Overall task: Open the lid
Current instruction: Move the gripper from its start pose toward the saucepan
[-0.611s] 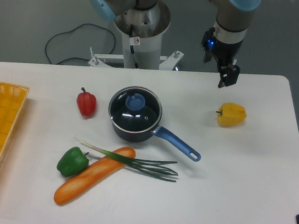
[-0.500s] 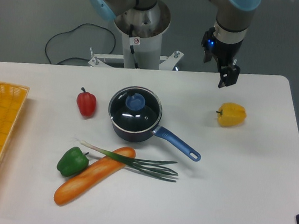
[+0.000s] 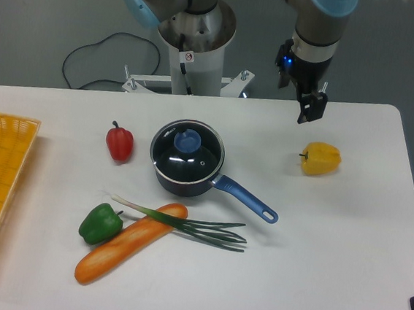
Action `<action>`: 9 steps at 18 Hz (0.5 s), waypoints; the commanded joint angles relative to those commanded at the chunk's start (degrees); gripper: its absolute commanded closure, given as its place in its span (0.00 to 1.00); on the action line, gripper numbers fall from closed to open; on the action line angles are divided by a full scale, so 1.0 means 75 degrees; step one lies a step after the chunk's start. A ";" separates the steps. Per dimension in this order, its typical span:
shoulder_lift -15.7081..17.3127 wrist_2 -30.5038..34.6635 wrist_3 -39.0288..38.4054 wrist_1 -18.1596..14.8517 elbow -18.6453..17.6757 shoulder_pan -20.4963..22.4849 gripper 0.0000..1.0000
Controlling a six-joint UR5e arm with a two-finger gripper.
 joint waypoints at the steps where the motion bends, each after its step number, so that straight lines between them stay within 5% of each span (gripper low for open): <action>1: -0.0012 -0.0035 0.0011 -0.0011 -0.0001 0.0000 0.00; 9: -0.0035 -0.0996 -0.0106 0.0000 -0.0013 0.0188 0.00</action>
